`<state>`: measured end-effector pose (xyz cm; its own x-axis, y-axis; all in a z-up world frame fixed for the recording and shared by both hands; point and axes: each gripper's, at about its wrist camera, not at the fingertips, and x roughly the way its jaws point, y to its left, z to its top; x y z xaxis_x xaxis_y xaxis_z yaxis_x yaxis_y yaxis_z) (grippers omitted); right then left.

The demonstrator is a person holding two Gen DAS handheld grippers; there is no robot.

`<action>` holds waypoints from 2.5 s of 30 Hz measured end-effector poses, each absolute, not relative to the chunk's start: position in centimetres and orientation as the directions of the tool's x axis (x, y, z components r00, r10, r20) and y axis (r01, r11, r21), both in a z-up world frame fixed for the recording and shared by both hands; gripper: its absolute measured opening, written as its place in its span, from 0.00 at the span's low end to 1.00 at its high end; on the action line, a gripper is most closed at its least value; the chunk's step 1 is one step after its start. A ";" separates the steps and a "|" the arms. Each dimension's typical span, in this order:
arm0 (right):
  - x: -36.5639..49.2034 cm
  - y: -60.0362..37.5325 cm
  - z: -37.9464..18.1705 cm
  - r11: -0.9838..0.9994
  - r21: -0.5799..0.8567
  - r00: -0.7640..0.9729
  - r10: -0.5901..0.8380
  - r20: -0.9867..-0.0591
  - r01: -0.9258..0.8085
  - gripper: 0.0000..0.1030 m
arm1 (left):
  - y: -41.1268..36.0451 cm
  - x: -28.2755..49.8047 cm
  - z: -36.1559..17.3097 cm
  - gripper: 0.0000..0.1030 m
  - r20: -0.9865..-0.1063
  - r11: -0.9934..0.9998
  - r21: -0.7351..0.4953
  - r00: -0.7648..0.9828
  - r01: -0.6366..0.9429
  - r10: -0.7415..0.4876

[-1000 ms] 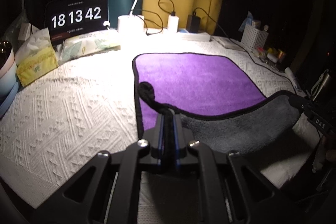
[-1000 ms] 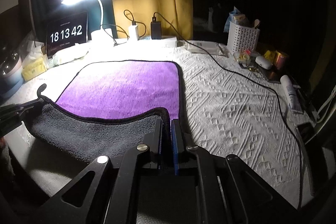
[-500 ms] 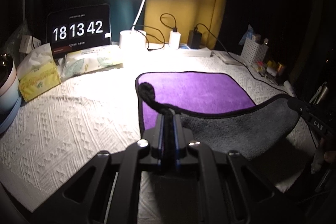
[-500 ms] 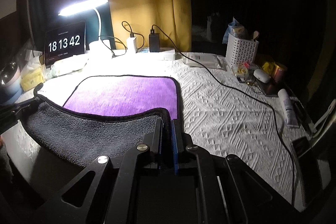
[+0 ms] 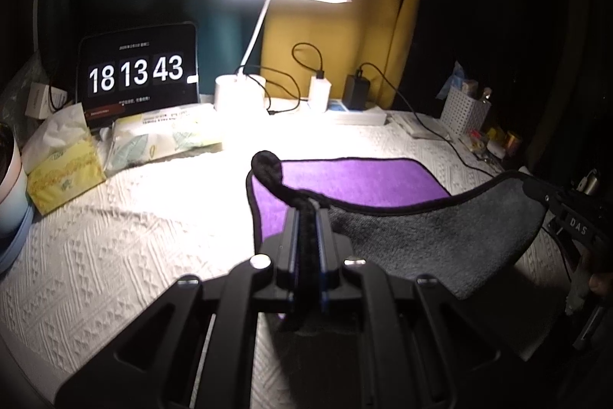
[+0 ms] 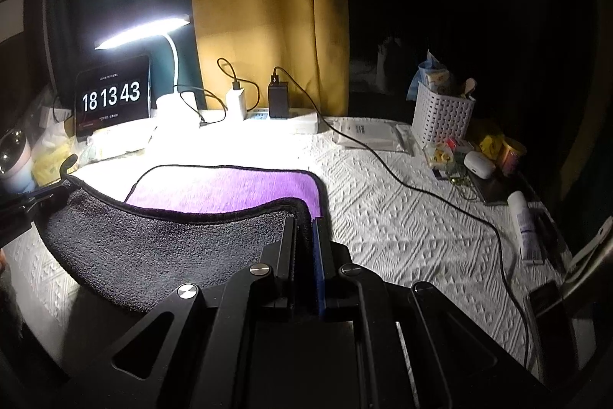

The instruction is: Fold towel

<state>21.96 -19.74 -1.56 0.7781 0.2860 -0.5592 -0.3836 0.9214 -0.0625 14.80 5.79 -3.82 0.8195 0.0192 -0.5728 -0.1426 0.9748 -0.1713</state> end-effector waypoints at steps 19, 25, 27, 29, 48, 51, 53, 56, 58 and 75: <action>25.6 -17.8 -0.2 0.918 -0.084 0.799 0.288 -0.528 -0.387 0.08 | 7.4 17.9 -3.4 0.08 -0.554 0.970 -0.188 0.832 -0.151 0.023; 27.0 -17.2 -0.1 0.917 -0.090 0.802 0.290 -0.523 -0.390 0.08 | 8.0 19.0 -3.5 0.08 -0.550 0.970 -0.188 0.835 -0.152 0.024; 27.4 -17.1 -0.2 0.917 -0.090 0.803 0.290 -0.521 -0.390 0.08 | 8.2 19.5 -3.6 0.08 -0.548 0.970 -0.187 0.836 -0.152 0.026; 27.9 -17.1 -0.2 0.917 -0.089 0.803 0.289 -0.522 -0.389 0.08 | 8.3 20.1 -3.7 0.08 -0.548 0.971 -0.186 0.836 -0.154 0.028; 32.9 -15.8 -1.5 0.915 -0.082 0.790 0.292 -0.539 -0.394 0.08 | 9.3 24.6 -4.9 0.08 -0.568 0.969 -0.163 0.821 -0.184 0.060; 33.7 -15.6 -1.8 0.915 -0.082 0.787 0.291 -0.544 -0.395 0.08 | 9.5 25.2 -5.3 0.08 -0.569 0.970 -0.158 0.820 -0.187 0.065; 34.2 -15.4 -2.1 0.915 -0.084 0.786 0.289 -0.547 -0.395 0.08 | 9.7 25.8 -5.5 0.08 -0.572 0.969 -0.157 0.817 -0.189 0.067; 34.9 -15.2 -2.6 0.914 -0.085 0.781 0.287 -0.554 -0.396 0.08 | 9.8 26.4 -5.9 0.08 -0.575 0.970 -0.151 0.815 -0.191 0.071; 35.3 -15.0 -2.8 0.914 -0.087 0.779 0.286 -0.558 -0.397 0.08 | 9.9 26.9 -6.2 0.08 -0.578 0.970 -0.148 0.813 -0.195 0.075; 38.7 -14.3 -6.2 0.916 -0.101 0.747 0.250 -0.617 -0.389 0.08 | 10.6 30.8 -10.0 0.08 -0.655 0.968 -0.134 0.752 -0.211 0.073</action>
<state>38.69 -14.34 -6.21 0.7466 0.2496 -0.6166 -0.3893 0.9156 -0.1007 30.76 10.62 -10.05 0.7519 0.0733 -0.6551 -0.2113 0.9682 -0.1342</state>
